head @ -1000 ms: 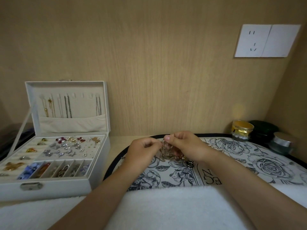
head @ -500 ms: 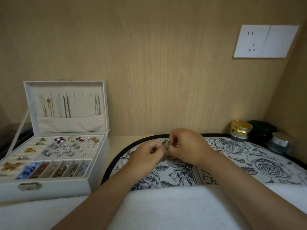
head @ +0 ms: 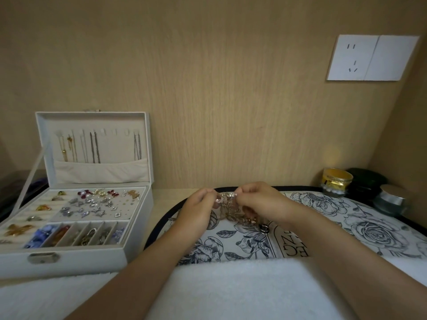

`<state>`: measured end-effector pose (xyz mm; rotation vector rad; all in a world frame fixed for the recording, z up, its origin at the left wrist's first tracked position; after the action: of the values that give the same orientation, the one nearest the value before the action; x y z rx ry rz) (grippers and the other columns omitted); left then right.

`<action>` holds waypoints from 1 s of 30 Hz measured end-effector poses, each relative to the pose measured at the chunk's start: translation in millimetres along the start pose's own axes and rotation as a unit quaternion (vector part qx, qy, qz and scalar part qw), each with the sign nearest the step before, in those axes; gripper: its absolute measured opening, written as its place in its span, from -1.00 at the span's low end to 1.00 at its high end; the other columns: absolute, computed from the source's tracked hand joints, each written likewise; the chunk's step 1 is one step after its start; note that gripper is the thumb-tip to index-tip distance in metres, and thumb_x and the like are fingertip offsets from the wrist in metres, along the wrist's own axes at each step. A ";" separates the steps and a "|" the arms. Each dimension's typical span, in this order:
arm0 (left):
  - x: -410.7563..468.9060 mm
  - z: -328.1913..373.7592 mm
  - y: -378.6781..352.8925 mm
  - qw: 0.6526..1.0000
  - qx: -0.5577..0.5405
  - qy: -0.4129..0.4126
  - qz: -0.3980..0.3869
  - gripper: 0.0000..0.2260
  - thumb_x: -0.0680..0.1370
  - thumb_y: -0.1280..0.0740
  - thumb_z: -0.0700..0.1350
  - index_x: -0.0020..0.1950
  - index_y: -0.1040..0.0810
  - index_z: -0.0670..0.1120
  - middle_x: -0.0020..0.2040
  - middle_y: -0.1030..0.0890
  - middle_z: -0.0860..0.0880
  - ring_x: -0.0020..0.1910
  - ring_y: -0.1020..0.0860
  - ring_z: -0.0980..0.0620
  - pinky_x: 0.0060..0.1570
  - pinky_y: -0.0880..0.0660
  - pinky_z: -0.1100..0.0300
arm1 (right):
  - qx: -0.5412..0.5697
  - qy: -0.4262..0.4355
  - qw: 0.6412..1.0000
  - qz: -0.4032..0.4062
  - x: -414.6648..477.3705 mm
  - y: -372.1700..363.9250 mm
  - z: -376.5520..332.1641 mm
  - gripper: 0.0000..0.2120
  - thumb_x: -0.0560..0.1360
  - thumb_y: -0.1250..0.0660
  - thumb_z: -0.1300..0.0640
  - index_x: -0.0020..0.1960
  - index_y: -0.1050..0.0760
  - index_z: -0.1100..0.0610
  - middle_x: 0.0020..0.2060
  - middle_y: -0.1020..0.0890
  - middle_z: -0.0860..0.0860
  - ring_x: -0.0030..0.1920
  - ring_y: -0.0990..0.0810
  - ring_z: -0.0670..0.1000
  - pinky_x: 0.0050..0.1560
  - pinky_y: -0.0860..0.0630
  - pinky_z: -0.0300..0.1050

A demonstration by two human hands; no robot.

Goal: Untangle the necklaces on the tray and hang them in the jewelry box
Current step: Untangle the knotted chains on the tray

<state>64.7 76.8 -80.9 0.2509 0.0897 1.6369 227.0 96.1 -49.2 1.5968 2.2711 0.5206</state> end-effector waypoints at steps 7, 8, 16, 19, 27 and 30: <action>-2.9 3.4 -9.0 0.988 0.105 -0.089 -0.067 -0.77 0.67 -0.20 -0.02 -0.16 -0.49 -0.04 -0.27 -0.48 0.04 -0.36 -0.38 0.19 -0.34 -0.32 0.37 | 0.310 -0.012 0.949 -0.062 2.8 -3.6 0.6 -0.91 0.34 -0.20 0.07 -0.24 -0.36 0.09 -0.27 -0.56 0.04 -0.36 -0.38 0.01 -0.24 -0.29 -0.03; -2.5 3.7 -8.5 0.988 0.104 -0.095 -0.064 -0.77 0.66 -0.21 -0.02 -0.15 -0.49 -0.03 -0.27 -0.49 0.04 -0.35 -0.39 0.18 -0.34 -0.32 0.38 | 0.325 -0.011 0.944 -0.064 2.4 -3.6 0.8 -0.91 0.36 -0.19 0.07 -0.24 -0.37 0.09 -0.28 -0.55 0.04 -0.37 -0.37 0.01 -0.24 -0.29 -0.03; 1.4 -2.8 -3.6 0.998 -0.026 -0.019 -0.045 -0.76 0.68 -0.18 -0.03 -0.08 -0.58 -0.03 -0.15 -0.65 0.03 -0.03 -0.58 0.02 0.15 -0.45 0.06 | 0.144 -0.002 0.989 -0.028 2.2 -2.0 0.8 -0.86 0.57 -0.31 0.19 -0.18 -0.50 0.14 -0.48 -0.32 -0.04 -0.47 -0.24 -0.05 -0.35 -0.26 -0.17; 2.0 -4.2 -4.2 0.991 -0.112 -0.002 -0.072 -0.77 0.68 -0.17 -0.08 -0.05 -0.57 -0.07 -0.22 -0.62 -0.01 -0.09 -0.54 -0.03 0.15 -0.43 0.02 | 0.093 0.008 0.996 0.005 2.3 -2.2 -0.1 -0.92 0.55 -0.38 0.22 -0.12 -0.60 0.18 -0.52 -0.39 -0.04 -0.52 -0.29 -0.09 -0.44 -0.26 -0.27; 1.1 0.6 -3.6 0.980 -0.169 0.020 -0.102 -0.81 0.68 -0.19 -0.04 -0.11 -0.44 -0.04 -0.35 -0.45 0.09 -0.41 -0.34 0.12 -0.17 -0.29 0.19 | 0.181 0.027 0.980 0.076 8.2 -4.0 1.6 -0.89 0.57 -0.38 0.15 -0.06 -0.61 0.20 -0.31 -0.62 0.05 -0.40 -0.44 -0.05 -0.31 -0.44 -0.16; -2.1 7.3 -2.2 0.989 -0.111 -0.013 -0.094 -0.90 0.61 -0.32 -0.04 -0.03 -0.54 -0.05 -0.36 -0.56 0.17 -0.37 -0.53 0.26 -0.17 -0.40 0.30 | 0.225 0.036 0.974 0.016 8.5 -5.6 2.3 -0.88 0.60 -0.34 0.15 -0.09 -0.59 0.15 -0.36 -0.54 0.02 -0.38 -0.41 -0.02 -0.28 -0.47 -0.14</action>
<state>68.5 74.3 -74.5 0.0898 -0.0862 1.4415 220.7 102.7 -54.2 1.8407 2.5521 0.0669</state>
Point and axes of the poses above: each hand's wrist, its own x-axis towards the middle knuckle, its own y-axis out of the back of the hand, z = x × y, the point moved 4 cm from there along x, towards the middle knuckle
